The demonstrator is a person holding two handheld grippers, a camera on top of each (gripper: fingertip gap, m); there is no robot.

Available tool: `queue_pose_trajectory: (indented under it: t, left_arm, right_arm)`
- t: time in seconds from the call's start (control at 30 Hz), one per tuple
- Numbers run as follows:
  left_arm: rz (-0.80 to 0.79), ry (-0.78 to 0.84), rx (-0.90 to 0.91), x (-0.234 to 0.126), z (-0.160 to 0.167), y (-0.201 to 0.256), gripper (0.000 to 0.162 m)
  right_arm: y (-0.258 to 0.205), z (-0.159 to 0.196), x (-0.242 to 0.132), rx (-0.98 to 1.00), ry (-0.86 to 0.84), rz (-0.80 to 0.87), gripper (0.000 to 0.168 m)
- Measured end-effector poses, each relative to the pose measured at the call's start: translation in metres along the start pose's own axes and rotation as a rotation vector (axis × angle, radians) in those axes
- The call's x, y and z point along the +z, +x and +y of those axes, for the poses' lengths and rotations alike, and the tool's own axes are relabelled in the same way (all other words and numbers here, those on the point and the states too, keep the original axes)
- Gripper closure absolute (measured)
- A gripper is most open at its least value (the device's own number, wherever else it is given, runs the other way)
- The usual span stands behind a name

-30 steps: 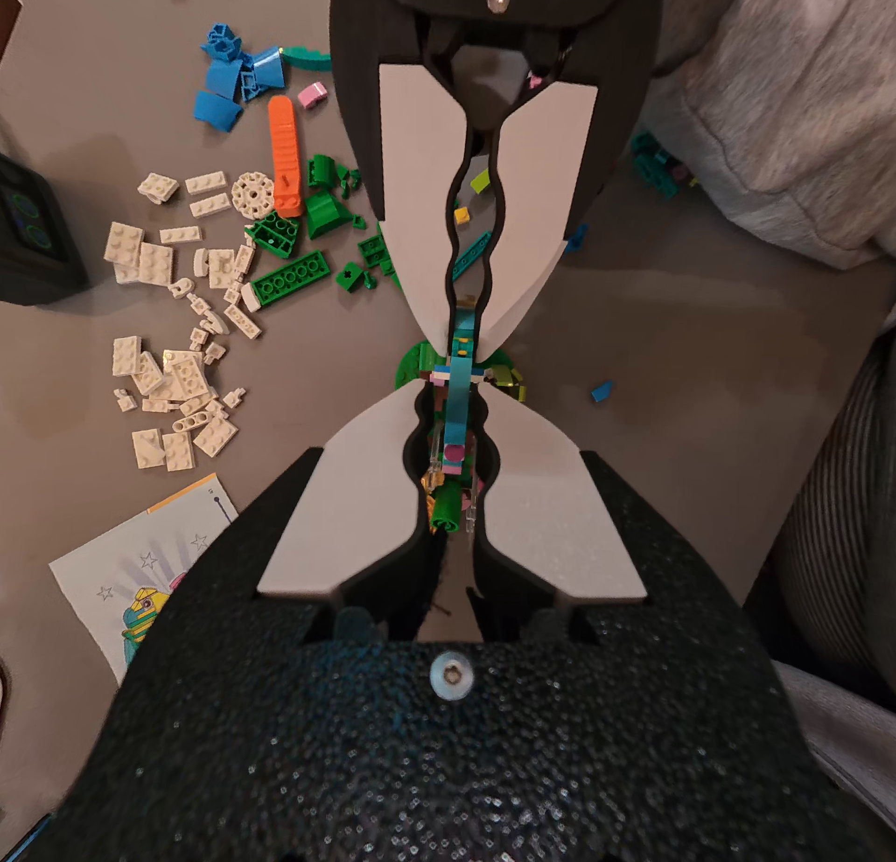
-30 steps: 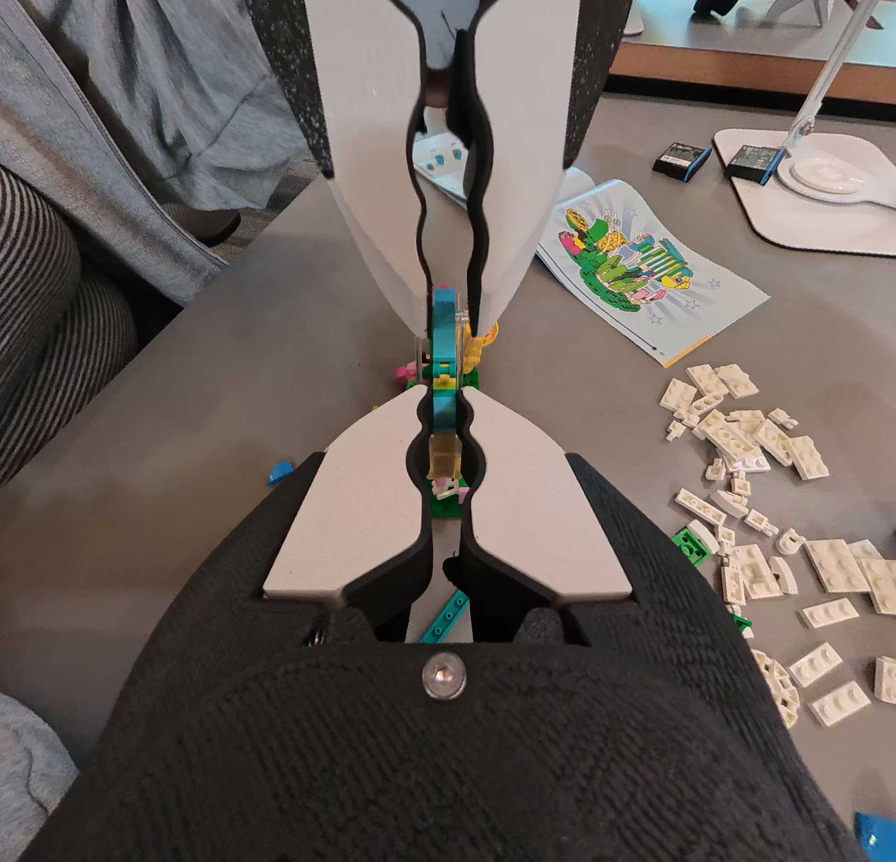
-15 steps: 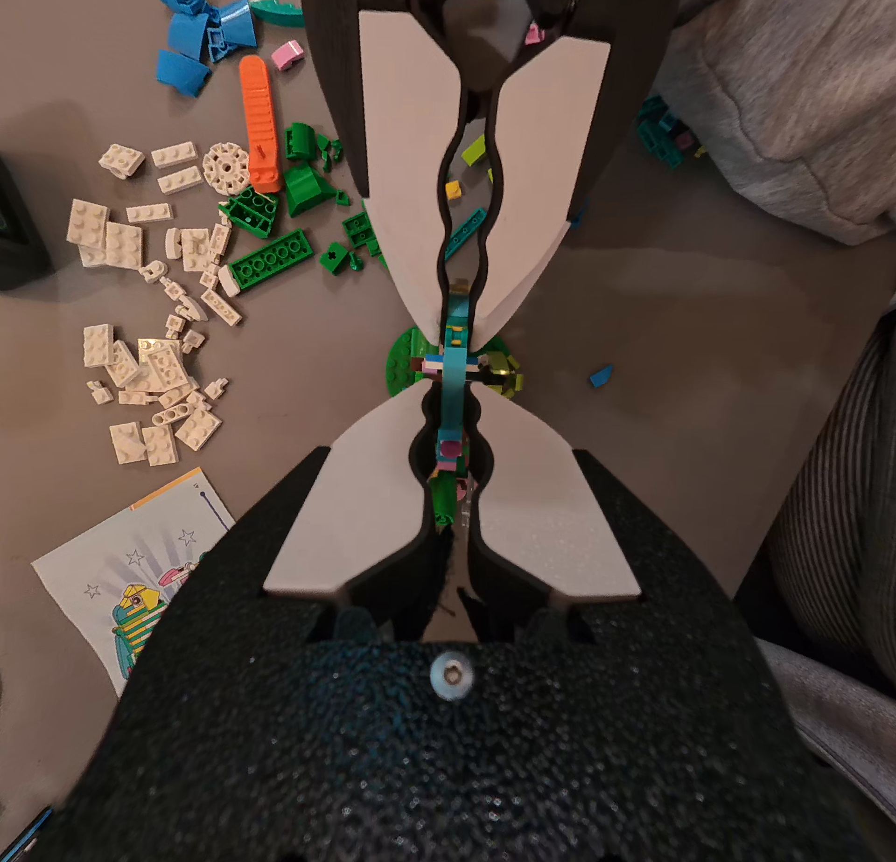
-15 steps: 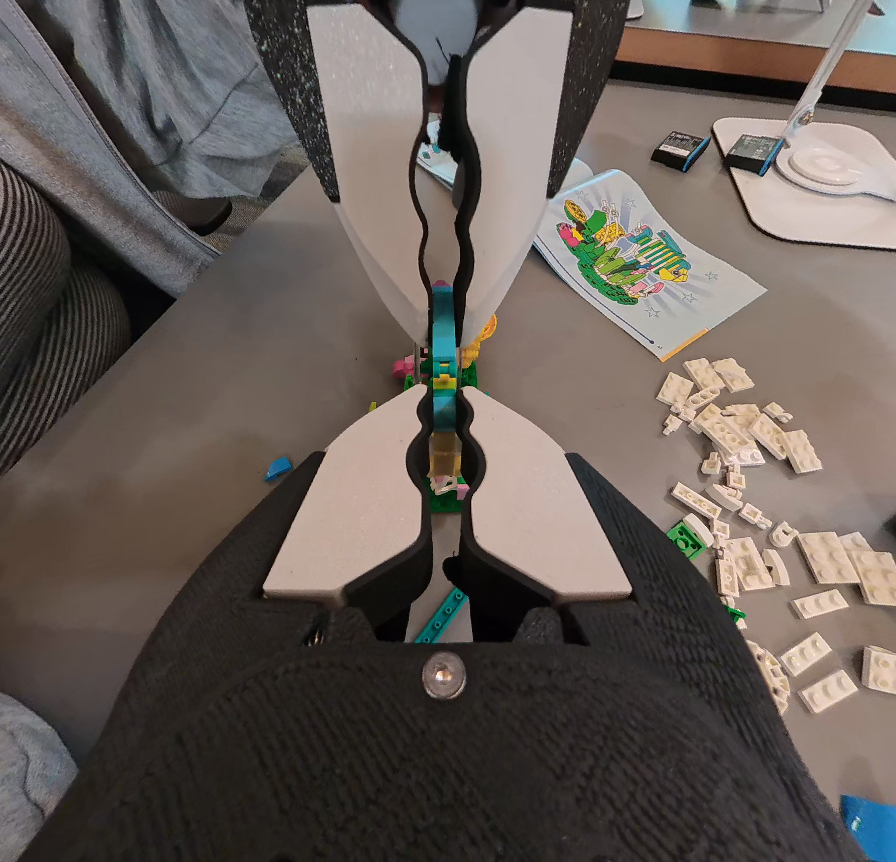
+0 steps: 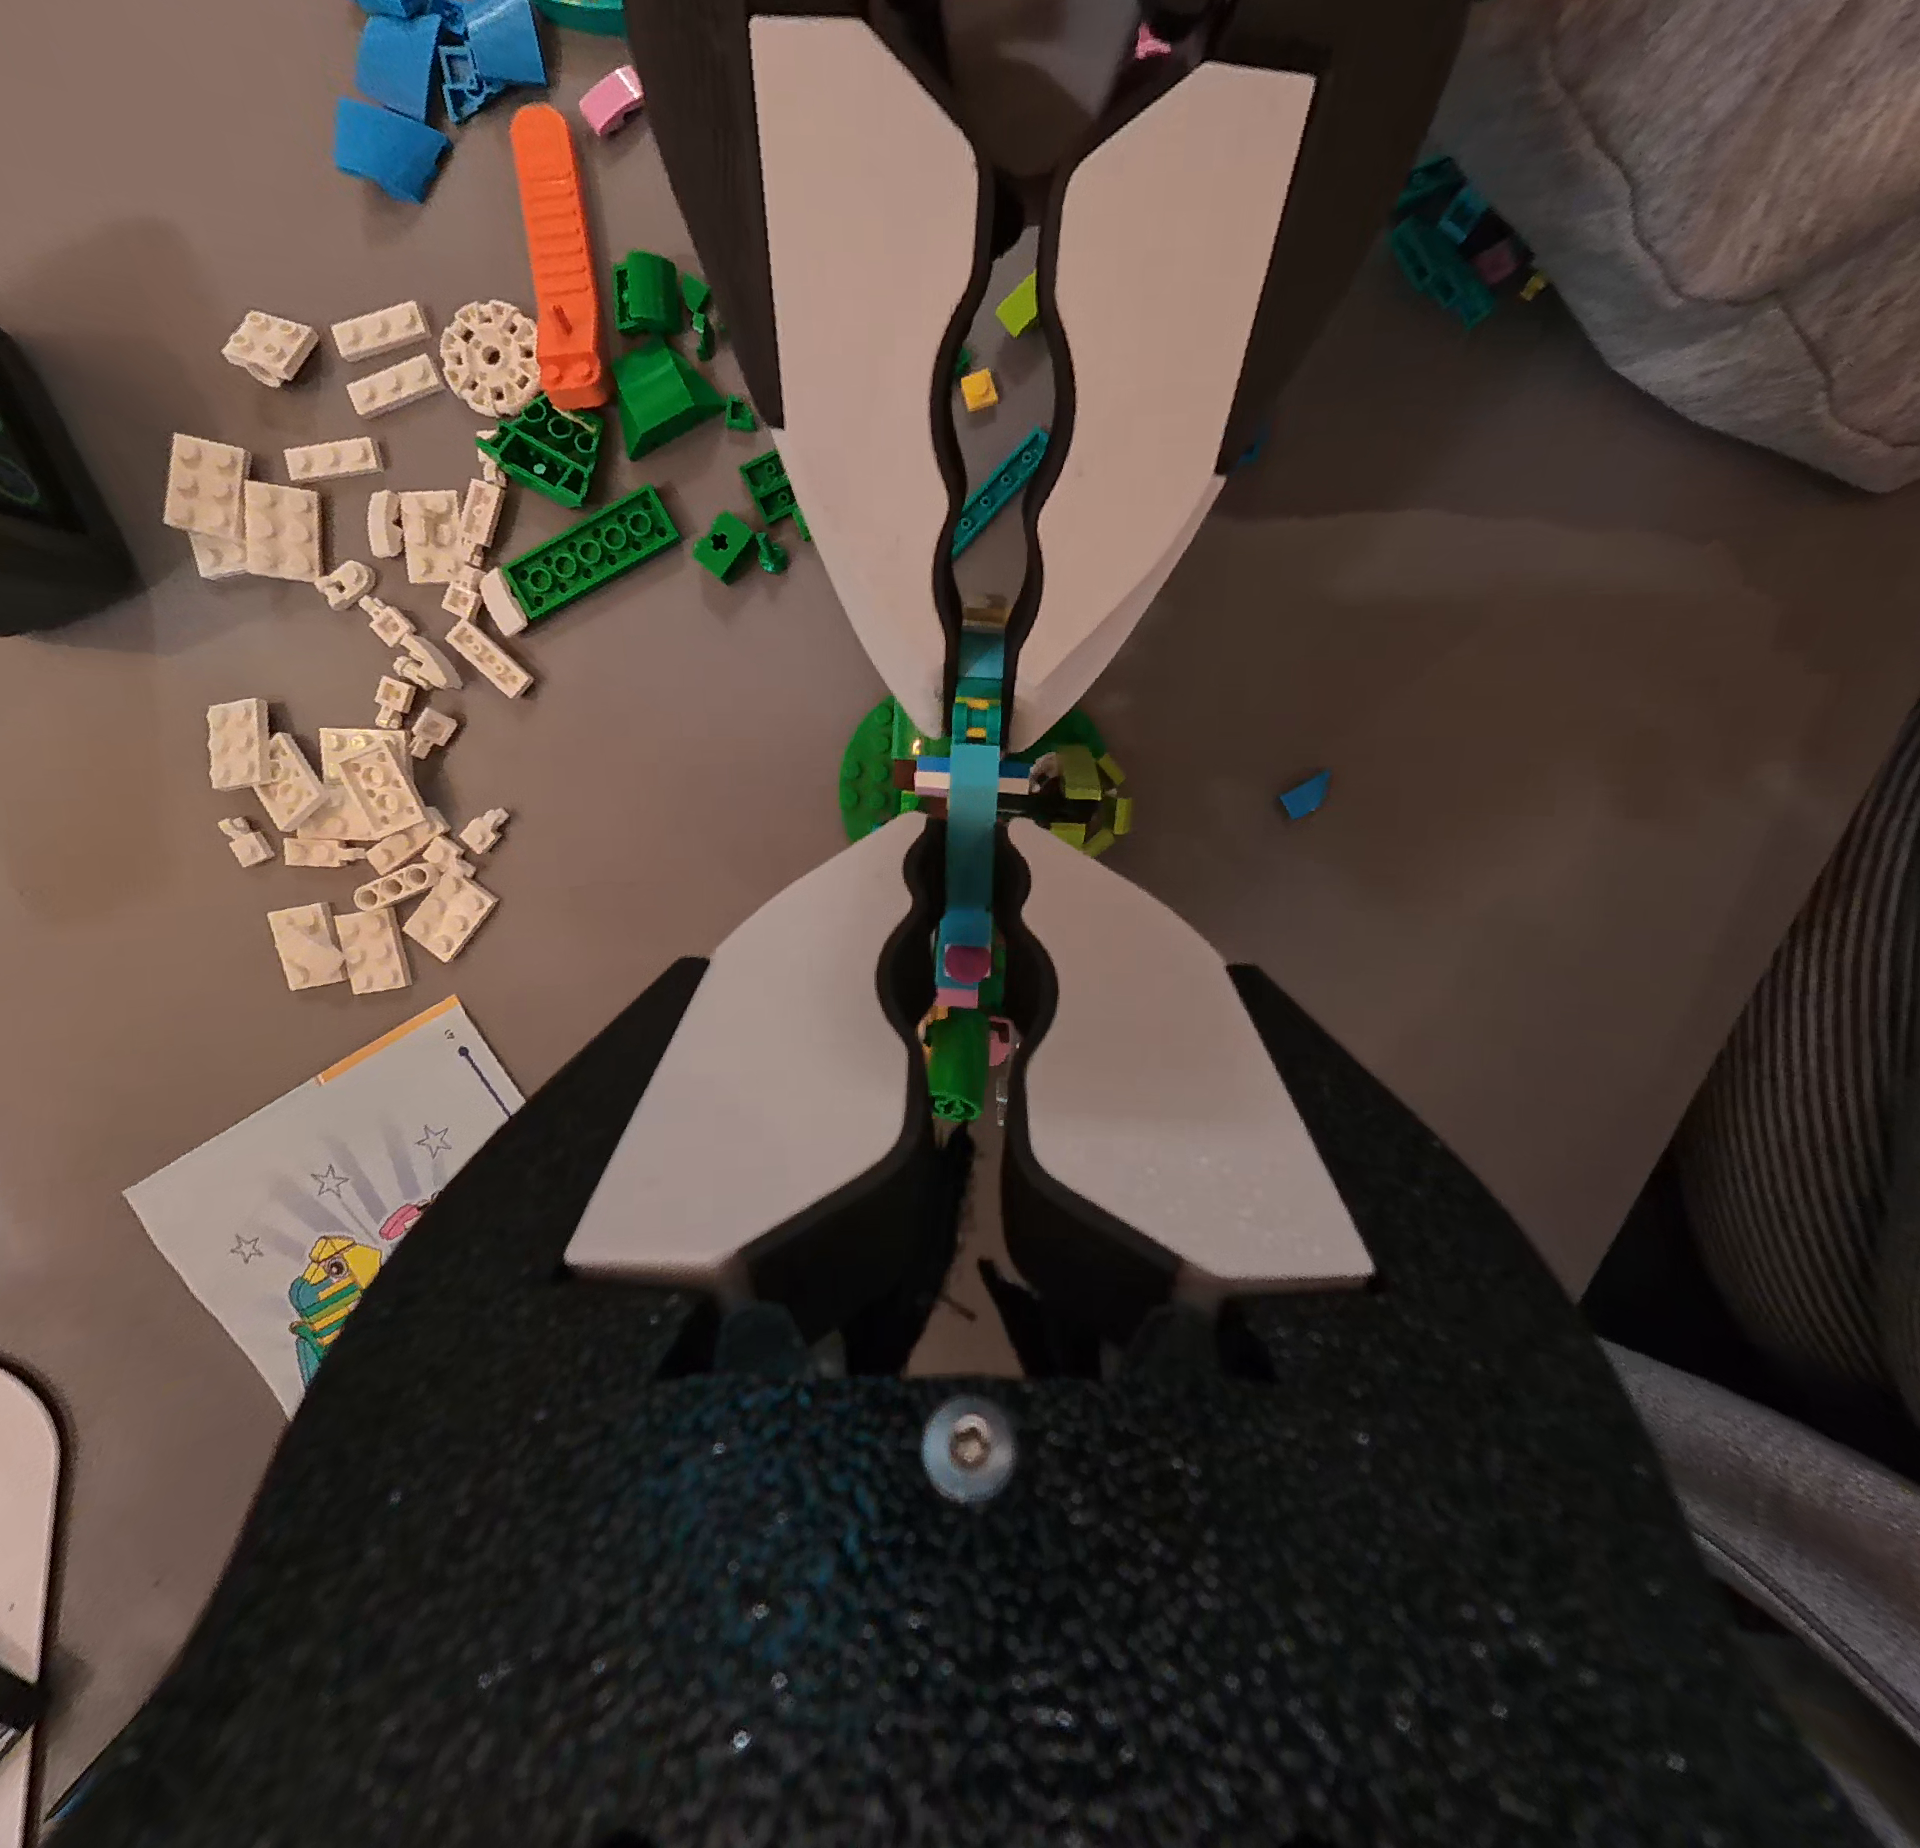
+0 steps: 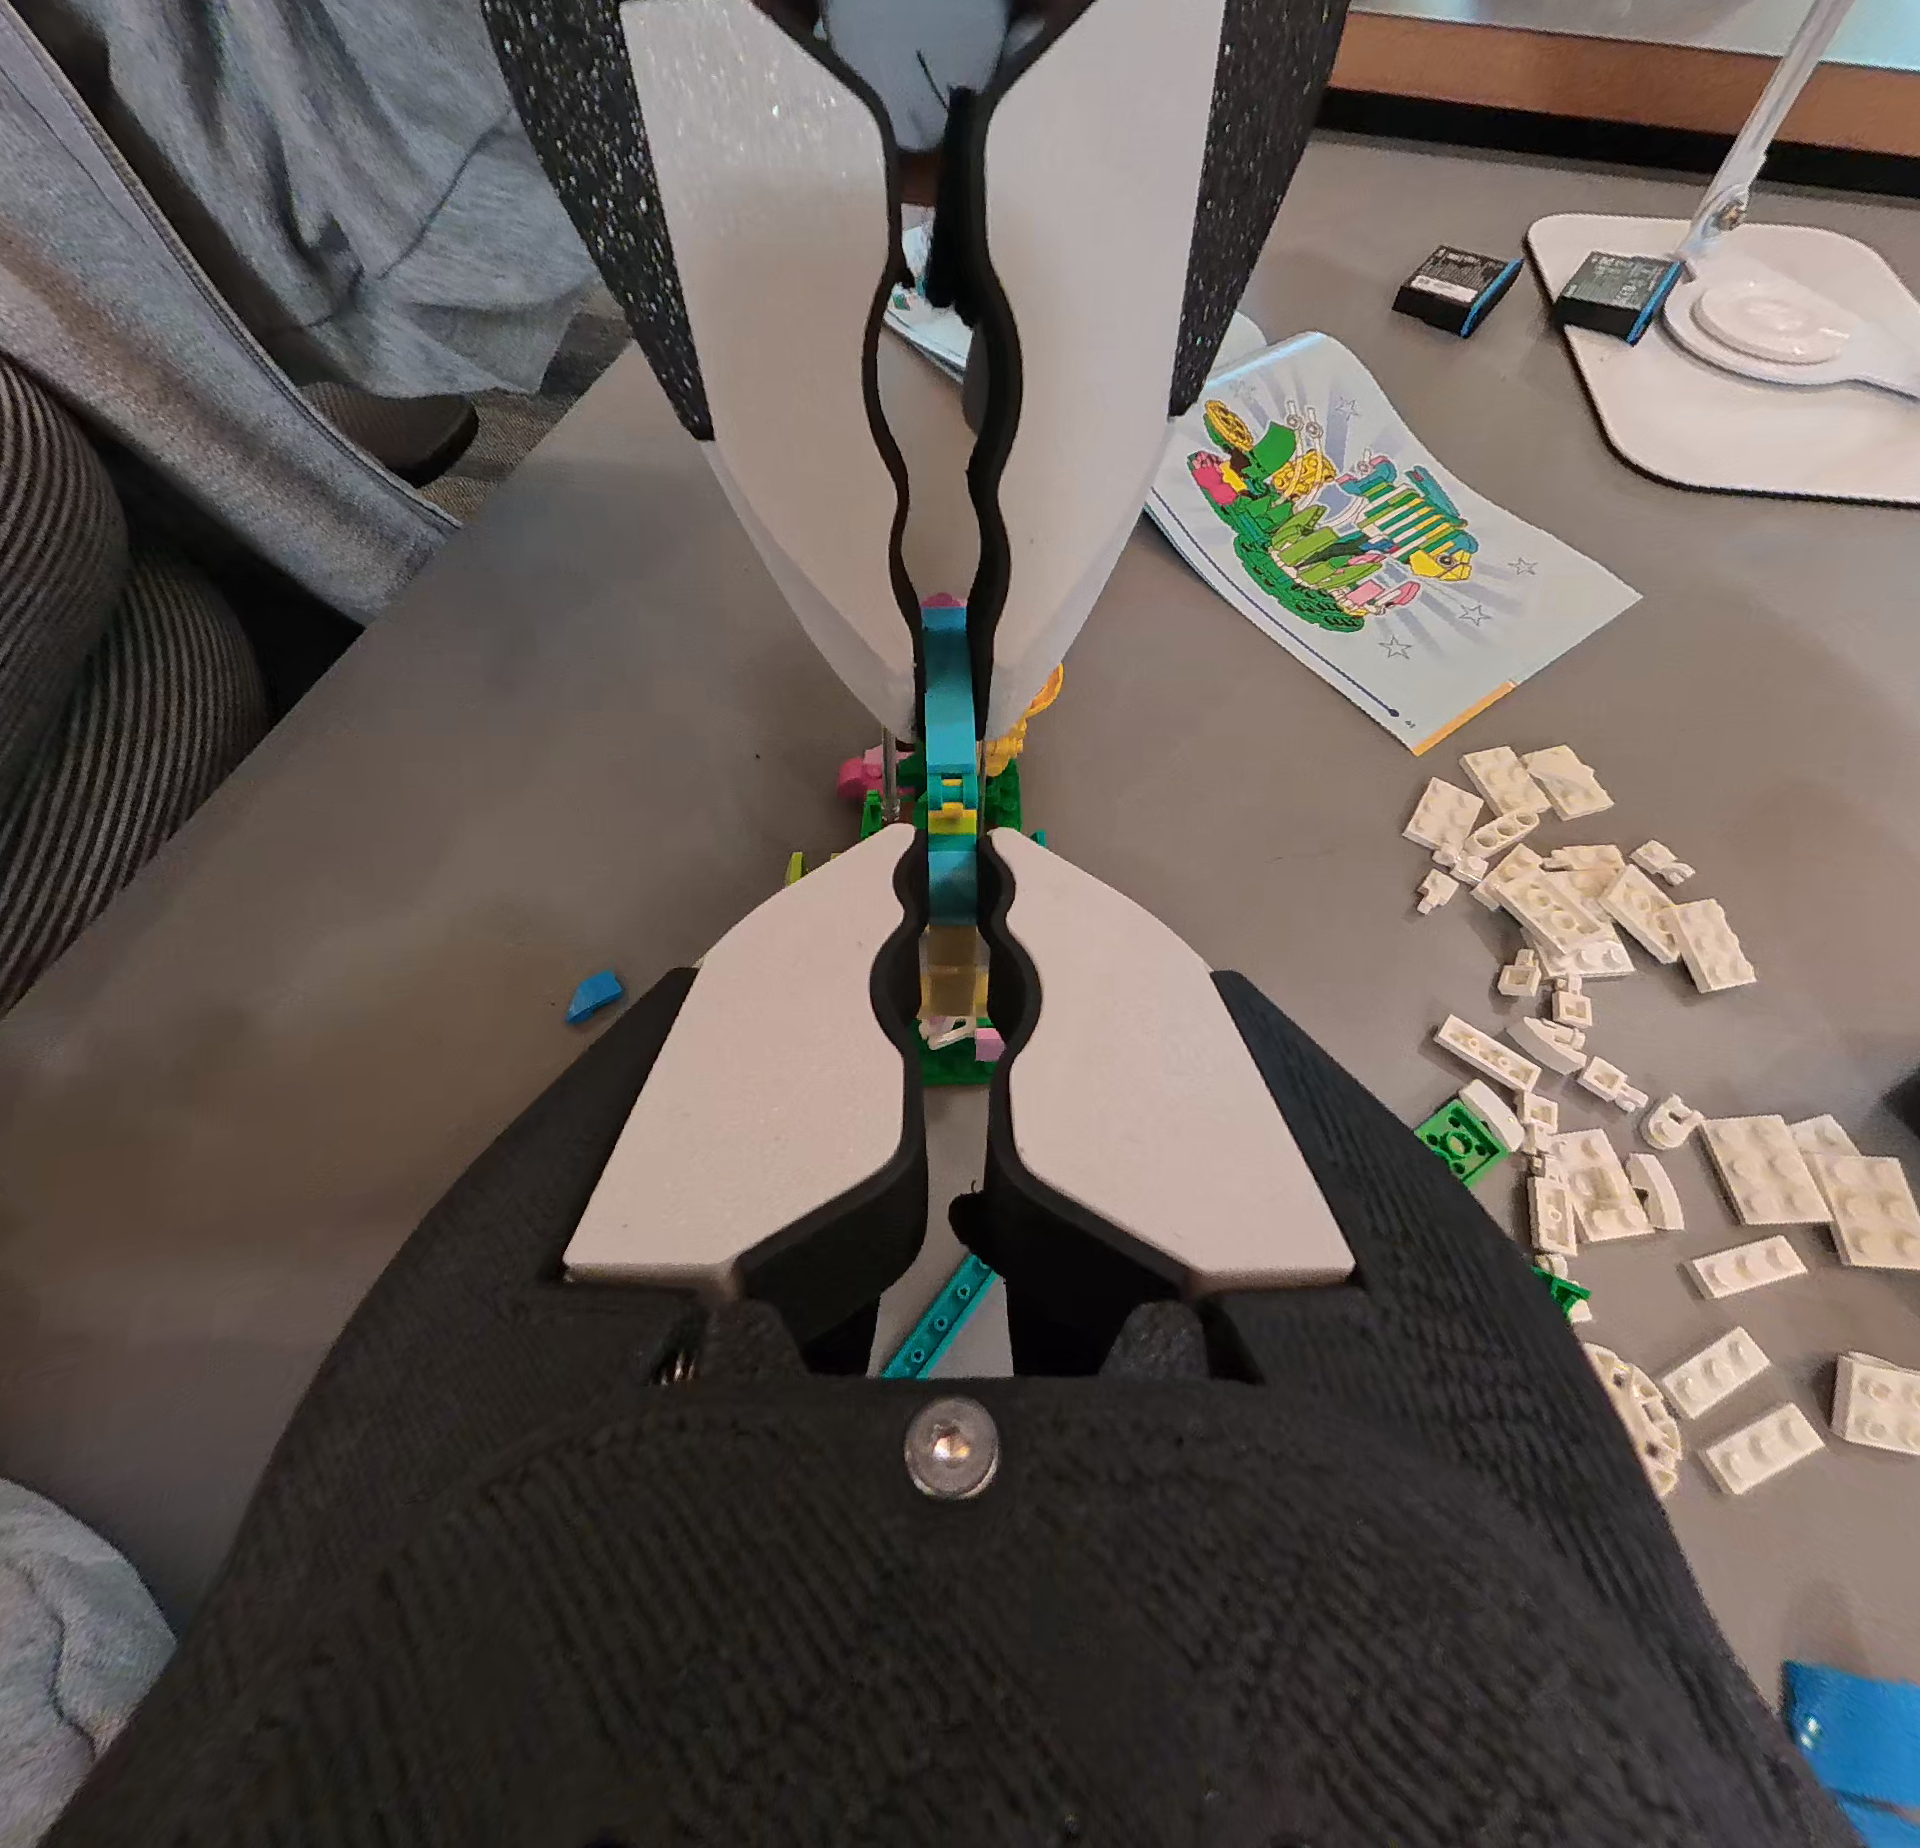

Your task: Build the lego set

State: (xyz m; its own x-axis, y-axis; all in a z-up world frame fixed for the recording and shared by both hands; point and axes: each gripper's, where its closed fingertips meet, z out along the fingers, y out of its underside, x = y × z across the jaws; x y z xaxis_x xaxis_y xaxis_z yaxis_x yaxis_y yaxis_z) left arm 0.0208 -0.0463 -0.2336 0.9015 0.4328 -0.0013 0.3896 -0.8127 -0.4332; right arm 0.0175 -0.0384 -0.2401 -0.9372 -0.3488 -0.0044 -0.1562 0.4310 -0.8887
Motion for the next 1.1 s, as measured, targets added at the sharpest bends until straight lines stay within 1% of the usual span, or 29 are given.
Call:
queue_pose_trajectory:
  t: [0.33, 0.37, 0.5, 0.6, 0.8, 0.9, 1.0, 1.03, 1.1]
  left_arm:
    - [0.002, 0.035, -0.013, 0.000, -0.001, 0.000, 0.153]
    - [0.009, 0.046, -0.019, 0.000, -0.002, 0.002, 0.146]
    - [0.021, 0.077, -0.043, 0.000, 0.000, 0.002, 0.130]
    - [0.021, 0.069, -0.049, 0.002, 0.006, 0.001, 0.128]
    - [0.015, 0.115, -0.077, -0.005, 0.008, -0.002, 0.129]
    - [-0.024, 0.231, -0.117, -0.025, 0.007, -0.005, 0.127]
    - [-0.138, 0.447, -0.196, -0.060, 0.005, -0.015, 0.119]
    - [-0.183, 0.518, -0.225, -0.073, 0.008, -0.019, 0.115]
    - [-0.291, 0.662, -0.286, -0.100, 0.015, -0.026, 0.100]
  right_arm:
    - [-0.001, -0.001, 0.000, -0.010, 0.000, 0.000, 0.162]
    - [0.000, -0.001, 0.000, -0.012, 0.003, 0.002, 0.162]
    - [0.003, 0.000, 0.000, -0.016, 0.005, 0.028, 0.159]
    - [0.004, 0.001, 0.001, -0.004, 0.002, 0.026, 0.152]
    - [0.004, 0.001, 0.000, -0.003, 0.007, 0.025, 0.151]
    - [0.006, -0.002, -0.010, 0.005, 0.010, 0.054, 0.140]
    - [0.011, -0.016, -0.032, -0.019, 0.060, 0.142, 0.133]
    - [0.013, -0.022, -0.040, -0.025, 0.081, 0.180, 0.132]
    - [0.015, -0.033, -0.056, -0.008, 0.111, 0.245, 0.130]
